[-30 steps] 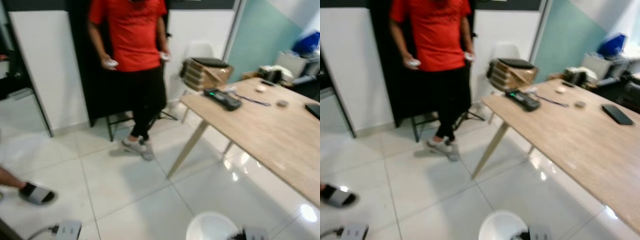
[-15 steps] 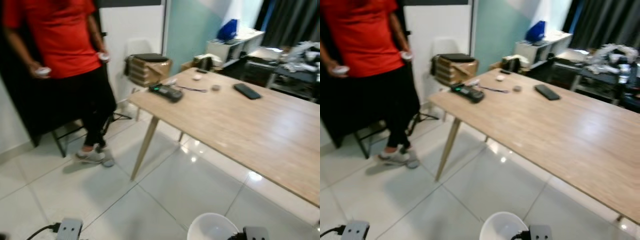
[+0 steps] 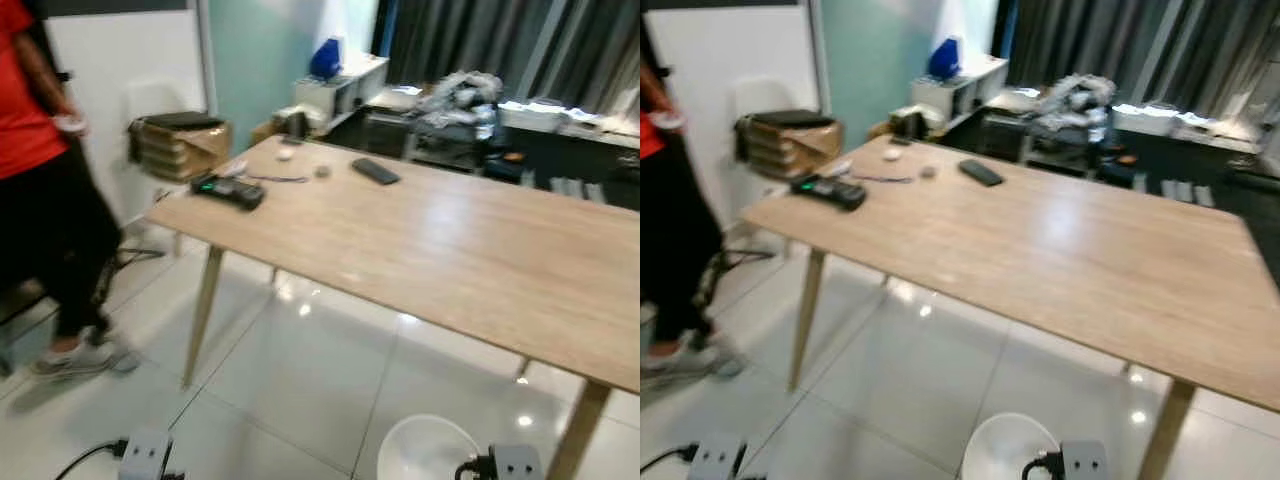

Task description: Setting the table

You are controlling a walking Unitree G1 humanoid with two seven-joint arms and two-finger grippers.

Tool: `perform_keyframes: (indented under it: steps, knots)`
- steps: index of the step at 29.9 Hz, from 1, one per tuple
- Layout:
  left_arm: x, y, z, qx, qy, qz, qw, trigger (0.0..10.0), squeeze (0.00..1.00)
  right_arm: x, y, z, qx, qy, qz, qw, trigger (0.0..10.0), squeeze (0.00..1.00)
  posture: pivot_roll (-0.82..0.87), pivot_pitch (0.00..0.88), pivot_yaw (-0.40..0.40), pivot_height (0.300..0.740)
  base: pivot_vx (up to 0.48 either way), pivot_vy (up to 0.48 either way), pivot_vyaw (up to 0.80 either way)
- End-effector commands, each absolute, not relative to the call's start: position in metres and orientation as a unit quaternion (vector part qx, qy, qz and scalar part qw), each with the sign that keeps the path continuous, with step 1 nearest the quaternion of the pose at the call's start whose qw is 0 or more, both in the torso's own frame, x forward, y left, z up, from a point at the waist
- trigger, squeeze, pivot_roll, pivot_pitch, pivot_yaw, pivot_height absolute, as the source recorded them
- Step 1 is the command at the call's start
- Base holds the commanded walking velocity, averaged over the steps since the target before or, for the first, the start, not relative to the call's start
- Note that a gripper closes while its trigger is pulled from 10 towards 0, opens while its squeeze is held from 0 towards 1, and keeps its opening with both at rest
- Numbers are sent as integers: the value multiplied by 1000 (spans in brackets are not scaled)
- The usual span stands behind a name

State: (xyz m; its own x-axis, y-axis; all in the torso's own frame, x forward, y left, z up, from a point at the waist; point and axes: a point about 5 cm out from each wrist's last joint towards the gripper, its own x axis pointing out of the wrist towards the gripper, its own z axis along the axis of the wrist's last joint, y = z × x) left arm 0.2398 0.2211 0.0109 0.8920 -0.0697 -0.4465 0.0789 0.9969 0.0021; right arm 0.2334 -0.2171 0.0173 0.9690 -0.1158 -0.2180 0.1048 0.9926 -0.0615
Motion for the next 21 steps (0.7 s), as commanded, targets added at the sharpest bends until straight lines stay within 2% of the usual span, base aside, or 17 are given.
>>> perform_keyframes:
  steps: [1,9,12,13,14,15,21]
  knots:
    - [240,222,16,17,227,-40,973,10000,0,234,-219,20,-20,107,-63,992,10000,0,3,97,69,740,0,0,-800]
    - [266,223,68,12,147,-51,988,10000,0,259,-220,54,2,44,-72,996,10000,0,13,90,70,740,0,0,-800]
    - [285,228,118,11,65,-36,997,10000,0,278,-216,86,21,-11,-70,997,10000,0,19,85,69,740,0,0,-800]
    - [285,228,118,11,65,-36,997,10000,0,278,-216,86,21,-11,-70,997,10000,0,19,85,69,740,0,0,-800]
    - [295,232,149,11,12,-25,1000,10000,0,287,-213,107,34,-45,-69,996,10000,0,24,83,68,740,0,0,-800]
    - [298,234,162,11,-9,-18,1000,10000,0,291,-211,117,39,-60,-69,995,10000,0,24,82,68,740,0,0,-800]
    - [306,237,203,-1,-71,1,997,10000,0,302,-204,155,72,-115,-62,989,10000,0,29,76,68,740,0,0,-800]
